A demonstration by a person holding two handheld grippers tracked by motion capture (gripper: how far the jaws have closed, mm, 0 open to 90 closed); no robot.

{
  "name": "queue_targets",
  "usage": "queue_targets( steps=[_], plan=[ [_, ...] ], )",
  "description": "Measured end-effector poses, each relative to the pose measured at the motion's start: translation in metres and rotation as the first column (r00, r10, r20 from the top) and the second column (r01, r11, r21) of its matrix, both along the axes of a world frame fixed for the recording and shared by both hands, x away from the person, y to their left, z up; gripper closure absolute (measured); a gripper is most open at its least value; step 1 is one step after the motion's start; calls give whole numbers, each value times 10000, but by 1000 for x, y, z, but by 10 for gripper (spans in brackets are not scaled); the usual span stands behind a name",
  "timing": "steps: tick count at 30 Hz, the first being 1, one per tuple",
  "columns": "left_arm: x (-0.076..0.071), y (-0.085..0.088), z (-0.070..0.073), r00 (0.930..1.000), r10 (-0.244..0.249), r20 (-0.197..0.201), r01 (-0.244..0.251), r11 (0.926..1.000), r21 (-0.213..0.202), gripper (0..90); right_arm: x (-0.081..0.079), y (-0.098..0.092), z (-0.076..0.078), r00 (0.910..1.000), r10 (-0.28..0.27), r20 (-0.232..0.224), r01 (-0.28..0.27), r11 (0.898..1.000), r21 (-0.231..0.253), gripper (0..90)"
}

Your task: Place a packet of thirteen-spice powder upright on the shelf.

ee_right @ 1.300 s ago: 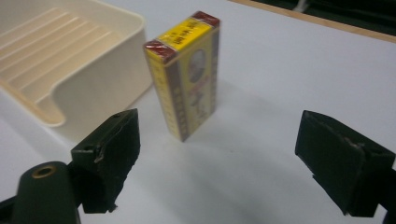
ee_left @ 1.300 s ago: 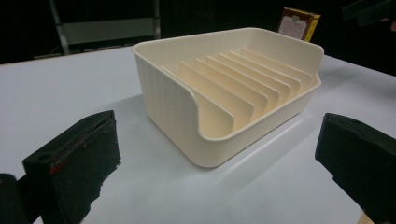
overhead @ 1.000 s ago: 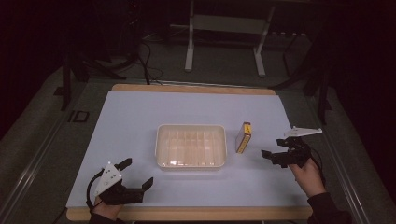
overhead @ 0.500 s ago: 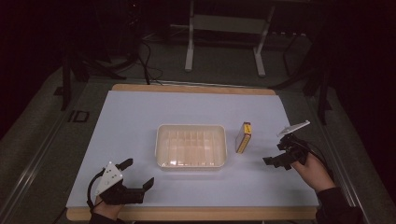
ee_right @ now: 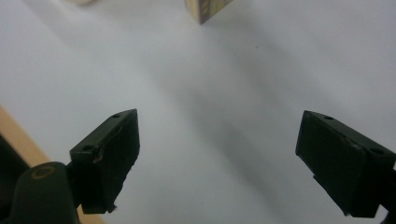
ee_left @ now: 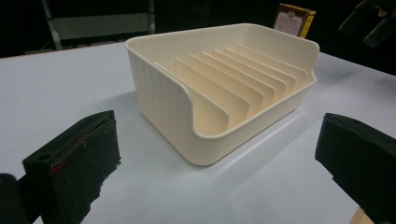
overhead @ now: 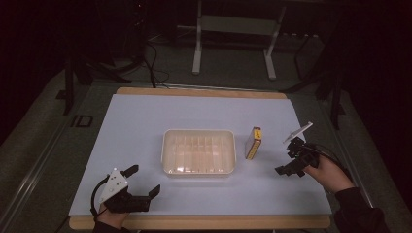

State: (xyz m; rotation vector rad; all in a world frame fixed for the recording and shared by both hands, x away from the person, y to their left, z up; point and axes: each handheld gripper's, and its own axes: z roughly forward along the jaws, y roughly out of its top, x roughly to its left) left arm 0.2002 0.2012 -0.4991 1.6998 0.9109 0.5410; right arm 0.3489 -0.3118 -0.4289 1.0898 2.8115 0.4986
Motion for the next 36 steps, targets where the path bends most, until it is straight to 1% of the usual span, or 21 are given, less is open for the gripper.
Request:
queue_targets(
  steps=[1,3,6,8,13,16,17,18,20,21,24,26,28,30,33,34,36],
  plan=[
    [0,0,0,10000,-6,1,6,10000,-3,0,1,0,0,9997,114,-223,-119,9997,-190,135],
    [0,0,0,10000,-11,-6,11,10000,-18,0,1,1,0,9981,357,-494,-381,9982,-471,135],
    [0,0,0,10000,-23,-16,23,10000,-13,0,2,2,-1,9936,752,-837,-810,9944,-680,135],
    [1,0,0,10000,-17,-21,17,10000,-23,0,2,3,-1,9897,986,-1040,-1060,9920,-684,136],
    [1,0,0,10000,-34,-30,34,10000,-30,0,1,6,-4,9764,1362,-1676,-1547,9826,-1025,140],
    [1,0,0,10000,-45,-38,45,10000,-30,0,1,7,-7,9654,1595,-2063,-1866,9751,-1194,142],
    [1,0,0,10000,-48,-35,48,10000,-28,0,1,7,-7,9580,1681,-2322,-2007,9717,-1243,151],
    [1,0,0,10000,-56,-32,56,10000,-32,0,0,8,-8,9487,1774,-2615,-2168,9675,-1302,151],
    [1,0,-1,10000,-77,-43,76,10000,-16,0,-2,9,-9,9351,1994,-2930,-2490,9579,-1428,150],
    [1,0,-1,10000,-76,-47,76,10000,-25,0,-2,10,-9,9293,2065,-3061,-2587,9557,-1406,148],
    [1,-1,-1,9999,-93,-51,92,10000,-21,0,-3,12,-8,9172,2393,-3184,-2970,9436,-1463,143],
    [1,-1,-1,9999,-106,-54,106,9999,7,0,-4,14,-7,9110,2364,-3378,-3006,9416,-1516,146],
    [1,-1,-1,9999,-130,-79,131,9999,41,0,-4,15,-8,9003,2425,-3613,-3148,9363,-1558,147],
    [1,-1,-1,9999,-151,-58,151,9999,25,0,-4,17,-8,8951,2530,-3671,-3301,9296,-1643,147],
    [1,-1,-1,9999,-128,-71,128,9999,25,0,-7,21,-7,8814,2910,-3721,-3698,9152,-1603,147],
    [1,-1,-1,9999,-130,-59,130,9999,18,0,-8,23,-7,8770,3018,-3740,-3799,9119,-1551,147],
    [1,-1,-1,9999,-145,-76,145,9999,48,0,-11,26,-7,8645,3399,-3703,-4177,8956,-1531,147]
  ],
)
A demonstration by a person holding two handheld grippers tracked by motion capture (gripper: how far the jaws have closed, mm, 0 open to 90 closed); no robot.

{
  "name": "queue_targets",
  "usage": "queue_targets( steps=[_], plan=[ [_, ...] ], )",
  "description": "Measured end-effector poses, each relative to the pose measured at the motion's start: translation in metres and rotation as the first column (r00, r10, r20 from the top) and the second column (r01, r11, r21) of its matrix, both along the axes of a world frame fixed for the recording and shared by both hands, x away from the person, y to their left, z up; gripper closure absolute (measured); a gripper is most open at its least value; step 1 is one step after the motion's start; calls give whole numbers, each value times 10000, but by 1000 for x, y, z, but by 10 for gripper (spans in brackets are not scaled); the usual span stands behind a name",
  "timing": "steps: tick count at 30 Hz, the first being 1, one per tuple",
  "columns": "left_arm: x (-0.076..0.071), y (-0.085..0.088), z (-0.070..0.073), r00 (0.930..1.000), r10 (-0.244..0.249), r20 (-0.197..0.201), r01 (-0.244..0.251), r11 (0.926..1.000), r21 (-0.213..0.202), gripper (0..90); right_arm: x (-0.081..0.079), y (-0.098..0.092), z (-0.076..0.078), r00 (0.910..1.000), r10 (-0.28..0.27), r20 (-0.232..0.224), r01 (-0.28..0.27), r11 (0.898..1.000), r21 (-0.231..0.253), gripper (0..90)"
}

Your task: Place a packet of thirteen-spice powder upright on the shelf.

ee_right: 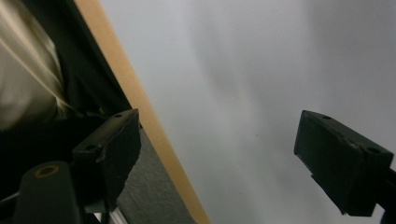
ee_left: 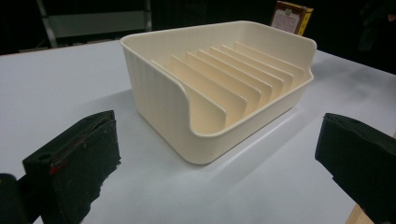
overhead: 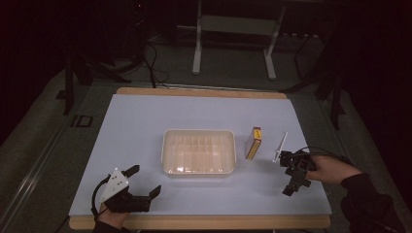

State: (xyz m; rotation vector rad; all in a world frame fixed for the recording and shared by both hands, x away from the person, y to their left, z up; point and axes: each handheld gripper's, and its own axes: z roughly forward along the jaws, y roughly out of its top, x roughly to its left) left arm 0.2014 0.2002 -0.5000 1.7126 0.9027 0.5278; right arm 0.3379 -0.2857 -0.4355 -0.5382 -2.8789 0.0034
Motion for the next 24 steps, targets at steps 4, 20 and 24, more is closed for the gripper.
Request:
queue_targets(
  steps=[4,20,24],
  plan=[
    [0,0,0,10000,-31,2,31,10000,49,0,-5,6,1,9971,751,111,-752,9971,75,146],
    [1,-1,-1,9999,-110,-53,110,9999,-7,0,-11,29,6,9807,1956,-33,-1952,9798,427,142],
    [2,-1,-1,9999,-111,-66,111,9999,-23,0,-11,37,10,9736,2277,180,-2284,9718,589,140]
  ],
)
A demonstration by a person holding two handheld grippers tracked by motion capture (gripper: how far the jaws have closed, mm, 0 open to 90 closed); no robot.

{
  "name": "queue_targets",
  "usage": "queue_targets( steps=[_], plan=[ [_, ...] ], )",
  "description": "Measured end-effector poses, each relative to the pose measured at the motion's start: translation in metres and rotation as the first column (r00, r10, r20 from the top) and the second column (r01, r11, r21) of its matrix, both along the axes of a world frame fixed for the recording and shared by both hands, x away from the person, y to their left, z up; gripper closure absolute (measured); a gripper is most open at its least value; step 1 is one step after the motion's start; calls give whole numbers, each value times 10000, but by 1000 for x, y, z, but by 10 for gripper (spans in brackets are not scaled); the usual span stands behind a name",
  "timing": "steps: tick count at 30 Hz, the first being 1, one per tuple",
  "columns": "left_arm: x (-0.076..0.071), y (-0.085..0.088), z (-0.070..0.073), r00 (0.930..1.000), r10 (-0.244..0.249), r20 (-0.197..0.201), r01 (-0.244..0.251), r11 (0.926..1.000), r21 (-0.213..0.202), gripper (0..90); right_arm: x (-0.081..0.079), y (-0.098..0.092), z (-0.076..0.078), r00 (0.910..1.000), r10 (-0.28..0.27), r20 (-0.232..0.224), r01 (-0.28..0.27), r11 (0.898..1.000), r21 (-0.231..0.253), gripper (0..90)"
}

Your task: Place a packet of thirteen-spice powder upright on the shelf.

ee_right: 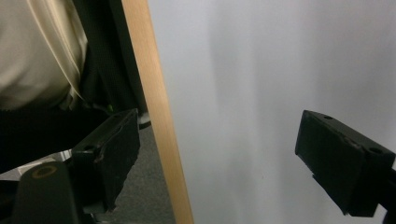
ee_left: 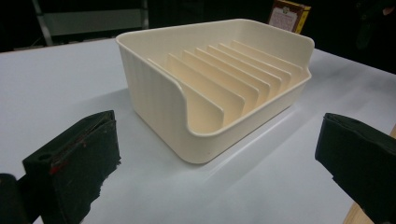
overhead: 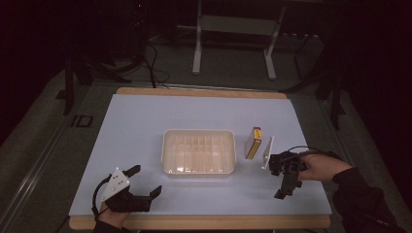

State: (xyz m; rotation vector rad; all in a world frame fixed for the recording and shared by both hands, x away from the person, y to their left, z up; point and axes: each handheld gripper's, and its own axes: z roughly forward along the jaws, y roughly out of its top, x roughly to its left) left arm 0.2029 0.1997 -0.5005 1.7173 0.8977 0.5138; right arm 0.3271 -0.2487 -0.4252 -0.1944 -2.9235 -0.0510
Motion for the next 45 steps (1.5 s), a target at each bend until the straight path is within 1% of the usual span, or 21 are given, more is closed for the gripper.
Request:
queue_targets(
  steps=[2,7,10,12,13,18,21,24,25,26,27,29,31,32,35,37,41,42,44,45],
  plan=[
    [0,0,0,10000,8,-8,-8,10000,-12,0,-1,4,2,9996,254,101,-255,9997,18,140],
    [0,0,0,10000,16,13,-16,10000,-38,0,-1,14,4,9983,579,67,-579,9983,-60,140],
    [0,0,0,10000,17,11,-17,10000,-53,0,-1,19,6,9960,871,181,-873,9961,97,140],
    [0,0,0,10000,20,15,-20,10000,-61,0,-1,21,6,9953,936,233,-940,9955,153,140],
    [0,1,0,10000,27,14,-27,10000,-74,0,1,25,8,9949,974,273,-982,9948,278,140],
    [0,1,0,10000,28,17,-28,10000,-79,0,4,32,11,9946,987,323,-1001,9940,447,141],
    [0,1,0,10000,15,18,-14,10000,-66,0,5,36,14,9953,934,256,-942,9950,329,140],
    [1,1,0,10000,16,18,-15,10000,-93,0,8,39,17,9931,1079,456,-1091,9937,239,141],
    [1,1,0,10000,19,20,-19,10000,-87,0,9,40,18,9953,888,396,-894,9959,155,142],
    [1,1,0,10000,19,6,-19,10000,-83,0,12,40,20,9950,905,415,-912,9957,156,145],
    [1,1,0,10000,26,5,-26,10000,-83,0,13,41,21,9953,859,440,-868,9961,182,146],
    [1,1,0,10000,19,1,-19,10000,-86,0,16,41,25,9962,813,326,-821,9964,234,152],
    [1,1,0,10000,13,-11,-13,10000,-71,0,18,42,29,9960,825,344,-839,9955,433,152],
    [1,1,0,10000,14,-11,-14,10000,-88,0,19,42,32,9961,831,310,-844,9954,457,152],
    [1,1,-1,10000,6,-31,-6,10000,-69,0,23,43,39,9951,843,511,-876,9940,652,151],
    [1,1,-1,10000,5,-34,-5,10000,-68,0,26,43,44,9952,732,653,-781,9940,760,151],
    [1,1,-1,10000,9,-35,-9,10000,-73,0,31,43,50,9941,707,820,-776,9935,834,142],
    [1,1,-1,10000,8,-43,-9,10000,-72,0,35,43,53,9931,694,942,-775,9934,849,142],
    [1,1,-1,10000,6,-42,-6,10000,-77,0,39,43,56,9932,634,973,-722,9933,898,143],
    [1,1,-1,10000,7,-48,-8,10000,-74,0,41,43,57,9944,557,902,-639,9938,910,142]
  ],
)
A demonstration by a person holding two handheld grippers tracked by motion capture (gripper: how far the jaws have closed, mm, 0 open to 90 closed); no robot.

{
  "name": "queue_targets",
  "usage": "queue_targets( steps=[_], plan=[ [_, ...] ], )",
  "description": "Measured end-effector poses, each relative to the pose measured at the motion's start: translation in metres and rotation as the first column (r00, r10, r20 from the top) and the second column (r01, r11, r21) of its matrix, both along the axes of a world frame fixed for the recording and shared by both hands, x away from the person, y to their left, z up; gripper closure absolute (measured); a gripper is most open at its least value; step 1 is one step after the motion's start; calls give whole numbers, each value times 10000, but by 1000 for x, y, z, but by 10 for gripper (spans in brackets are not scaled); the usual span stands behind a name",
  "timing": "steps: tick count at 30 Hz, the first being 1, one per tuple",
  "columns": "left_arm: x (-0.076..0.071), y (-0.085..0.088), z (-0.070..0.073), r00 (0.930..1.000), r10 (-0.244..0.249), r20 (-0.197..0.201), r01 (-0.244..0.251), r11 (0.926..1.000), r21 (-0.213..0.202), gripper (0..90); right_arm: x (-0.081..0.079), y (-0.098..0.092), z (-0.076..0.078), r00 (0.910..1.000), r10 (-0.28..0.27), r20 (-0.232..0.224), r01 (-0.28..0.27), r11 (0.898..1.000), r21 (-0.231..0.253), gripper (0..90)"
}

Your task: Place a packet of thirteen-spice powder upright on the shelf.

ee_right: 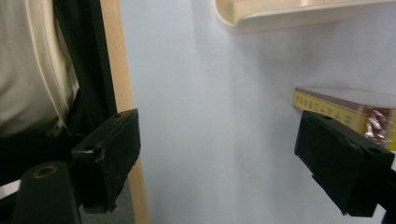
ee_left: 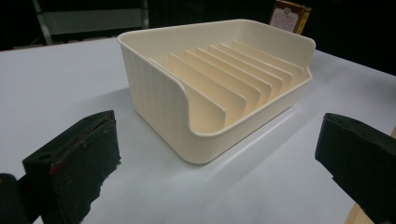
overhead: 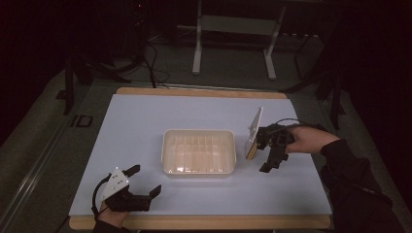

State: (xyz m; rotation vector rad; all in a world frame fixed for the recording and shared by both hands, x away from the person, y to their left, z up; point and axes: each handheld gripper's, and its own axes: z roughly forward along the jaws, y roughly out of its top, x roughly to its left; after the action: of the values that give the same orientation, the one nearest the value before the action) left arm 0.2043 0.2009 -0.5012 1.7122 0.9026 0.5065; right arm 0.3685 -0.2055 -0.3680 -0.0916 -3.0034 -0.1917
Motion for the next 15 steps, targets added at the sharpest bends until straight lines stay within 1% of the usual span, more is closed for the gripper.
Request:
queue_targets(
  steps=[2,4,5,8,11,12,14,15],
  plan=[
    [0,0,0,10000,-7,-3,7,10000,-12,0,4,0,3,9998,-49,186,48,10000,25,142],
    [0,0,0,10000,-9,-6,9,10000,-13,0,9,0,5,9994,-295,178,292,9995,148,140],
    [0,0,0,10000,-18,-7,18,10000,-20,0,11,-1,6,9991,-324,267,319,9993,199,140],
    [0,0,0,10000,-27,-9,27,10000,-19,0,17,-1,9,9984,-406,381,406,9992,21,137],
    [1,0,0,10000,-28,6,28,10000,29,0,24,-2,12,9971,-516,558,519,9986,-53,136],
    [0,0,0,10000,-30,11,30,10000,28,0,26,-2,14,9968,-538,594,539,9985,-3,134],
    [0,0,0,10000,-20,8,20,10000,4,0,27,-2,16,9940,-568,938,561,9984,97,152],
    [0,0,0,10000,-21,11,21,10000,5,0,29,-2,17,9934,-635,953,628,9980,100,144]
  ],
)
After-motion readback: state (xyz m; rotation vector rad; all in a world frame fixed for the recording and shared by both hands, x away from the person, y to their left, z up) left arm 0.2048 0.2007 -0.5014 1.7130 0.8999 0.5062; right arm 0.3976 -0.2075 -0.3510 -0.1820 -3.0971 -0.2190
